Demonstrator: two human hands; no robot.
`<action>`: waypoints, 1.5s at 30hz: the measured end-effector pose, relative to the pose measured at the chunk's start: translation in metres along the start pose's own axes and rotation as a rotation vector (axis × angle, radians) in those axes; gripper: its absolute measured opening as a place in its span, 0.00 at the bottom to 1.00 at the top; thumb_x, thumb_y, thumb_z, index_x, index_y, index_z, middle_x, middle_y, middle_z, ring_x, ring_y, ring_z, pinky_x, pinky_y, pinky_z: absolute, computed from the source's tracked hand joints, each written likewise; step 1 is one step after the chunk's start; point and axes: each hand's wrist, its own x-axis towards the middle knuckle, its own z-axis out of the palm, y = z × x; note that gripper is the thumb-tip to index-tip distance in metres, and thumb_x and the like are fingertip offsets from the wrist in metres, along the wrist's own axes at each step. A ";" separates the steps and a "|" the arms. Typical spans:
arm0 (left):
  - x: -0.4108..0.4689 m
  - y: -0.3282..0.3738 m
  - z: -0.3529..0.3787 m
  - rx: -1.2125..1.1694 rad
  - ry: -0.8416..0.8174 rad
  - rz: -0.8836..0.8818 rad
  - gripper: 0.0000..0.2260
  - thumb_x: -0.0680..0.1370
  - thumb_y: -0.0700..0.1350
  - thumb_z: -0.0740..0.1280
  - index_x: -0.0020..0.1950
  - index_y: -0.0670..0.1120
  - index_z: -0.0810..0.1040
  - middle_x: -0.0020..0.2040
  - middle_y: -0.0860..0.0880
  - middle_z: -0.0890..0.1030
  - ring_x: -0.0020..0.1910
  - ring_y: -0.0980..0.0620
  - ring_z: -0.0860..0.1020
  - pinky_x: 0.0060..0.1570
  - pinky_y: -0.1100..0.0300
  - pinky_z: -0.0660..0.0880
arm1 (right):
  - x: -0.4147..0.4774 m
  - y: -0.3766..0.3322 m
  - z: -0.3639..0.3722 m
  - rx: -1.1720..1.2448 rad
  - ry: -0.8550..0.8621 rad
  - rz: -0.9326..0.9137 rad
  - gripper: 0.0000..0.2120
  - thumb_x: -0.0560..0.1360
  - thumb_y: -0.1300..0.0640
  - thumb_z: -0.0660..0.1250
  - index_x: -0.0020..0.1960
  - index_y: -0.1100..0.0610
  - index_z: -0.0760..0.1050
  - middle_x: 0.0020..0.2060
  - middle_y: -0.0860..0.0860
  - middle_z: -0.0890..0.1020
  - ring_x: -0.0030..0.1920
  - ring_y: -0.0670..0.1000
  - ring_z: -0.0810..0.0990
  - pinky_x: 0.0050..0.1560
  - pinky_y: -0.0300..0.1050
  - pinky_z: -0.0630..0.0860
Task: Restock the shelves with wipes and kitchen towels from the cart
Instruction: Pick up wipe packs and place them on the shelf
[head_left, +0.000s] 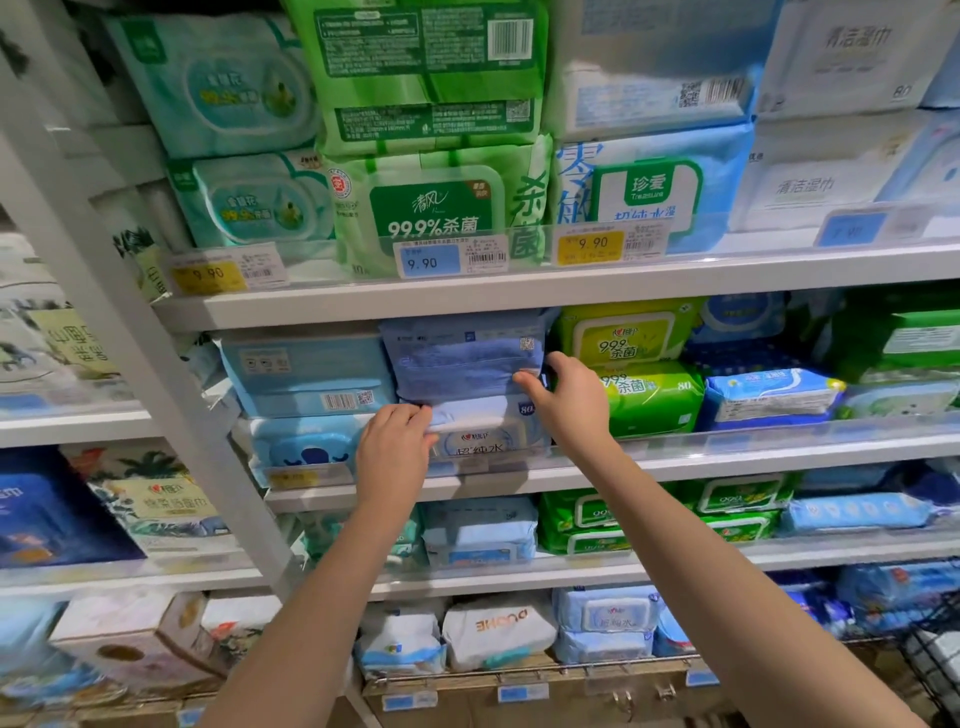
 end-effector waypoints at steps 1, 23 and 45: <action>0.001 0.000 -0.004 -0.093 -0.006 -0.050 0.15 0.76 0.44 0.70 0.61 0.41 0.79 0.56 0.45 0.80 0.57 0.44 0.76 0.55 0.51 0.72 | 0.000 0.000 -0.001 0.011 -0.010 0.006 0.16 0.75 0.44 0.67 0.43 0.58 0.75 0.37 0.52 0.78 0.37 0.53 0.76 0.34 0.46 0.68; 0.022 0.023 -0.044 -0.694 0.143 -0.424 0.16 0.79 0.48 0.64 0.62 0.41 0.72 0.60 0.46 0.70 0.53 0.47 0.73 0.50 0.59 0.67 | -0.001 -0.007 -0.003 0.004 -0.050 -0.019 0.17 0.78 0.47 0.63 0.41 0.59 0.78 0.33 0.54 0.80 0.34 0.54 0.77 0.35 0.48 0.70; 0.015 0.013 -0.051 -0.764 0.060 -0.353 0.19 0.79 0.47 0.63 0.69 0.45 0.70 0.59 0.51 0.68 0.57 0.55 0.71 0.58 0.60 0.68 | -0.010 0.015 0.009 -0.078 -0.073 -0.130 0.12 0.73 0.52 0.71 0.41 0.56 0.70 0.37 0.56 0.80 0.41 0.58 0.76 0.38 0.46 0.61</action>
